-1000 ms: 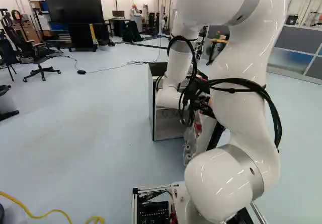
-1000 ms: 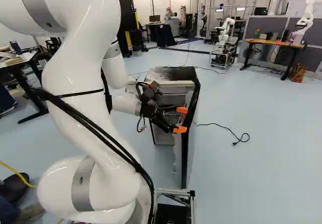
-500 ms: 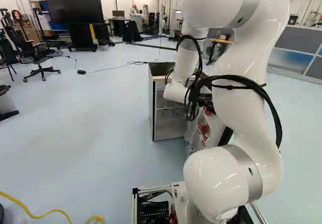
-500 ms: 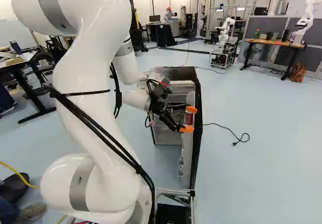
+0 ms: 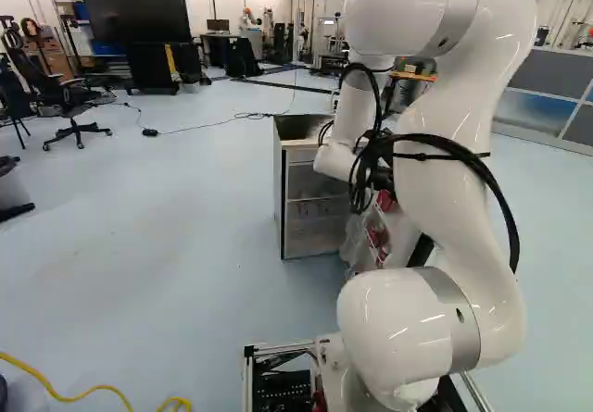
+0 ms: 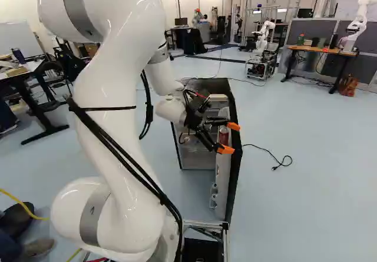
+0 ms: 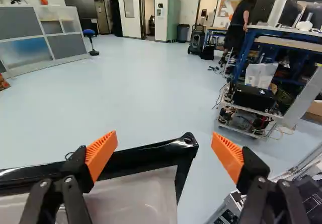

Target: Grab a drink from the fridge

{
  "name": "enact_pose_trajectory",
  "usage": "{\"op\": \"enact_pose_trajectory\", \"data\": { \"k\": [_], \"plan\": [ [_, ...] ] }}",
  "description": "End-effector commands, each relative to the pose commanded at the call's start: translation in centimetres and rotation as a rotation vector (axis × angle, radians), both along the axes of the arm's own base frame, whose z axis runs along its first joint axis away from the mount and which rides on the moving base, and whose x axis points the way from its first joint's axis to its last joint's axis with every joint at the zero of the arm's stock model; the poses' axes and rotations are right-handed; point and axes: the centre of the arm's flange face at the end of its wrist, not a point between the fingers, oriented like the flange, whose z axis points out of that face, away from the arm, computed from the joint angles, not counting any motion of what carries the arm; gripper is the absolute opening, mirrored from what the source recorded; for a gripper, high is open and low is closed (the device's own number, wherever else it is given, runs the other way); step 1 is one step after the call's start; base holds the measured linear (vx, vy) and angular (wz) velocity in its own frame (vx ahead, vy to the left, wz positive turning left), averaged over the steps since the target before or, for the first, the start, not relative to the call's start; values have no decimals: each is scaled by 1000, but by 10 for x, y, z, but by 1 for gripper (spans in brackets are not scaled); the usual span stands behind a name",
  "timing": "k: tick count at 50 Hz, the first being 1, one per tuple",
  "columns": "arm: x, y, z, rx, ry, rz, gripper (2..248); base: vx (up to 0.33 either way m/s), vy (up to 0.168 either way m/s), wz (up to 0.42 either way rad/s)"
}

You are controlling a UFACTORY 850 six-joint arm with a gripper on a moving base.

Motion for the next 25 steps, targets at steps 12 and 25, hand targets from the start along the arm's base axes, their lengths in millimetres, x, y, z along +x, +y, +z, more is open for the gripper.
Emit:
{"op": "enact_pose_trajectory", "data": {
  "k": [12, 25],
  "plan": [
    [-3, 6, -1, 0, 7, 16, 247, 0, 0, 0],
    [-18, 32, -3, 0, 36, 81, 247, 0, 0, 0]
  ]
}}
